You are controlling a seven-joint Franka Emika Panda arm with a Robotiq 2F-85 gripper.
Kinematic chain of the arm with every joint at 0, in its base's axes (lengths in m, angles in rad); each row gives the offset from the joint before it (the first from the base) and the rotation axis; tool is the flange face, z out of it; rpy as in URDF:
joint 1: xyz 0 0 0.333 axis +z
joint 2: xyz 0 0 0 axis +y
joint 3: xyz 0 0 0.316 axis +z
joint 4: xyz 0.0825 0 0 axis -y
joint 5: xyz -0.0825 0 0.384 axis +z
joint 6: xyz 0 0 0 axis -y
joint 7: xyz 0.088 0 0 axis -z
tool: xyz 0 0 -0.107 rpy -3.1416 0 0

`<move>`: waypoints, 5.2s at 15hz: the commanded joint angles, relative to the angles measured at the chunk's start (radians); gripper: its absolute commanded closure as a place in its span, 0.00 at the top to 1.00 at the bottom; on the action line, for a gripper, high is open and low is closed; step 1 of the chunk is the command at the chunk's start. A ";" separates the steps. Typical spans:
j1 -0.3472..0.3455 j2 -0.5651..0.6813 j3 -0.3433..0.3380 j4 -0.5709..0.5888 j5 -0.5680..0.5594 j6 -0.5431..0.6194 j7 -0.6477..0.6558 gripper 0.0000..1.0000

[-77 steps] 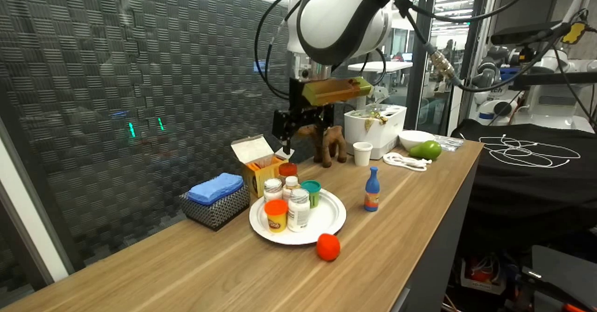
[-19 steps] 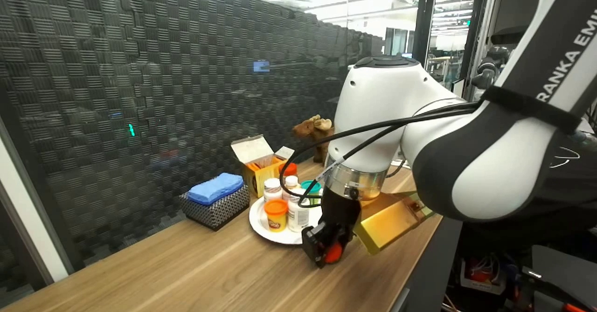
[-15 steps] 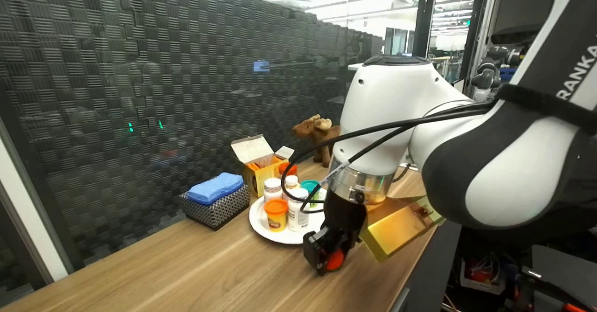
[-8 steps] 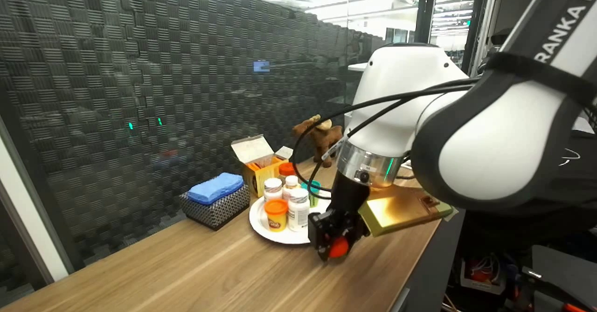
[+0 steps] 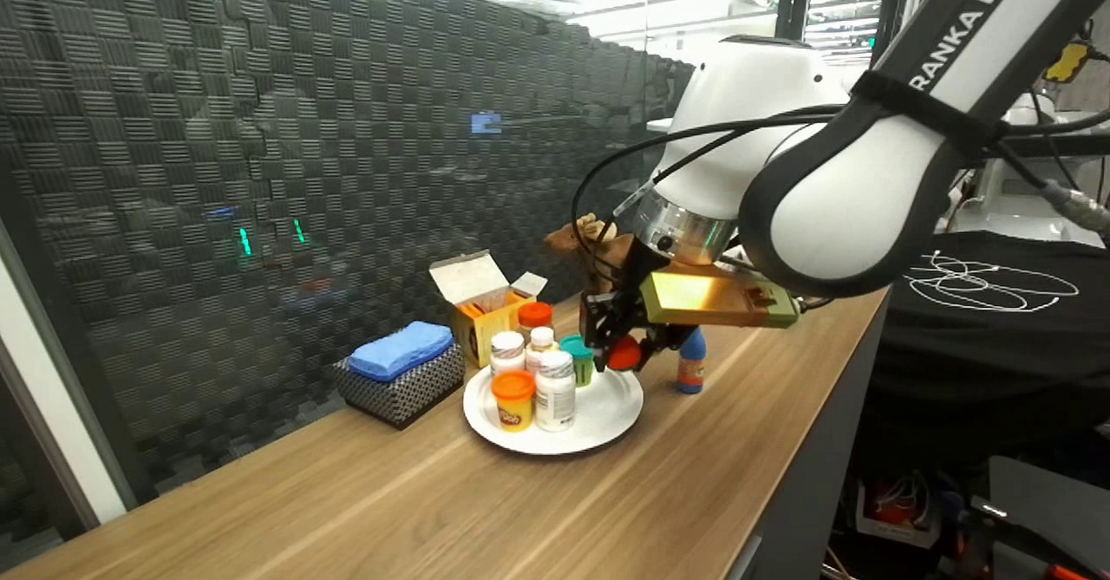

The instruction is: Place the bottles and orange plush toy on the white plate

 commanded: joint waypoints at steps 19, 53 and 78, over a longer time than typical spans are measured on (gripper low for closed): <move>0.095 0.102 -0.109 0.101 -0.071 0.005 0.152 1.00; -0.080 -0.116 -0.010 0.115 0.006 -0.488 -0.183 1.00; -0.085 -0.122 -0.021 0.107 -0.030 -0.459 -0.155 0.15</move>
